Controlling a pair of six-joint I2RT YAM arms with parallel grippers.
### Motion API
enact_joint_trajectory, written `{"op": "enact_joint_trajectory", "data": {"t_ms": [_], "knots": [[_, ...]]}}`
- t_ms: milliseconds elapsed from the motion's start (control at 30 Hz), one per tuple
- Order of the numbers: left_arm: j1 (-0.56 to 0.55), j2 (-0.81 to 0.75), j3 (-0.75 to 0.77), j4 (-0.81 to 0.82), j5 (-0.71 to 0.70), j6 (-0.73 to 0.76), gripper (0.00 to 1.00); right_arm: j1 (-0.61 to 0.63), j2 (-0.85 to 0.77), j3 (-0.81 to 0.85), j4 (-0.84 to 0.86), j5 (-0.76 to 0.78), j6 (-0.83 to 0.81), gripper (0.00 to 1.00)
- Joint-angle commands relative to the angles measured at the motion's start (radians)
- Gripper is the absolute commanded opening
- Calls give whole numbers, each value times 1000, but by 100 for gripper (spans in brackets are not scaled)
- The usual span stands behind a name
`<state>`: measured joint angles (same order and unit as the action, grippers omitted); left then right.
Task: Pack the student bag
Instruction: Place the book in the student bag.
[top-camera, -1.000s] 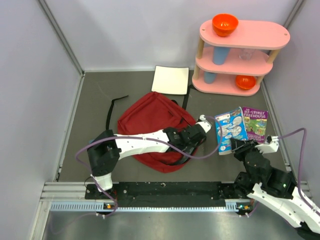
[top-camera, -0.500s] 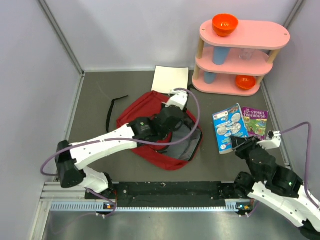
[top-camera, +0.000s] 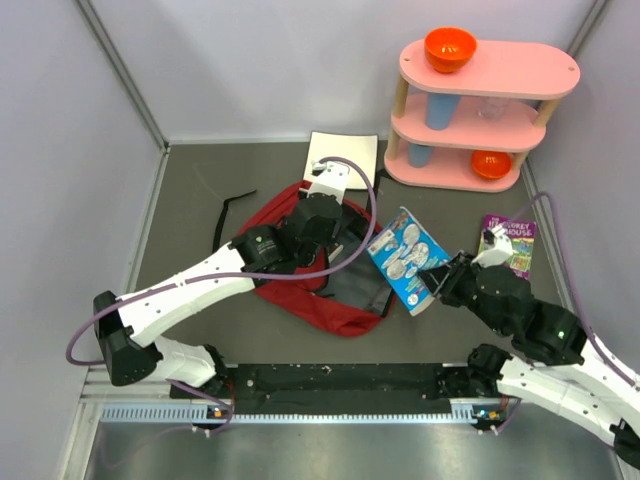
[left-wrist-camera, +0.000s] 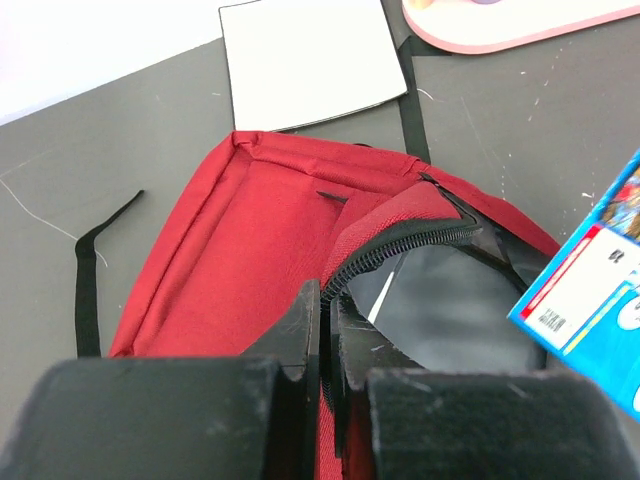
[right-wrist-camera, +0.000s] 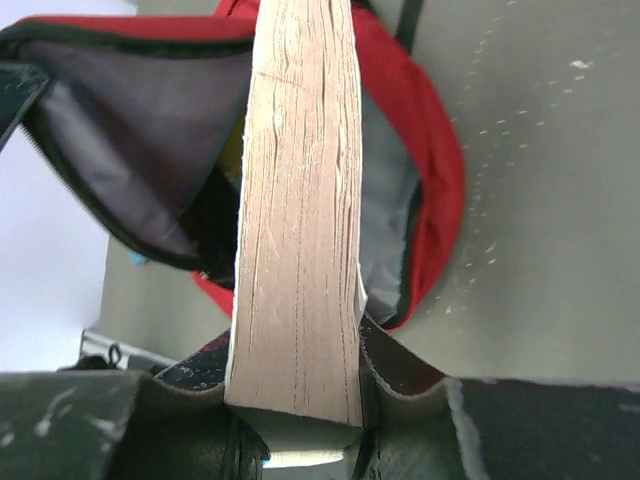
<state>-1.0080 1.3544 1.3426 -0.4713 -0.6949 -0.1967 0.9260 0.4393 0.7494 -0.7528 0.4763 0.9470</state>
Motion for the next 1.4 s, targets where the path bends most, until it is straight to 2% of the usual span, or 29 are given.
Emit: {"op": "enact_joint_trajectory", "data": {"t_ms": [0, 233, 467, 600, 667, 833, 867, 1067, 1233, 1367], "knots": [[3, -28, 52, 85, -8, -10, 0, -4, 42, 85, 142, -154, -60, 0], [3, -31, 72, 92, 3, -10, 0, -3, 81, 61, 191, -209, -68, 0], [2, -66, 41, 114, 113, -16, 0, -3, 171, -34, 332, -183, 25, 0], [0, -107, -23, 137, 95, -32, 0, -12, 187, -132, 453, -151, 145, 0], [2, -124, -54, 148, 74, -20, 0, -19, 185, -210, 578, -166, 176, 0], [2, -153, -94, 175, 101, -20, 0, -88, 236, -320, 854, -333, 219, 0], [0, -159, -109, 183, 107, -21, 0, -93, 248, -347, 950, -344, 222, 0], [2, -176, -152, 209, 147, -26, 0, -107, 352, -389, 1136, -406, 263, 0], [2, -186, -175, 226, 189, -35, 0, -107, 427, -381, 1179, -418, 288, 0], [0, -205, -195, 272, 228, -33, 0, -110, 559, -380, 1273, -449, 315, 0]]}}
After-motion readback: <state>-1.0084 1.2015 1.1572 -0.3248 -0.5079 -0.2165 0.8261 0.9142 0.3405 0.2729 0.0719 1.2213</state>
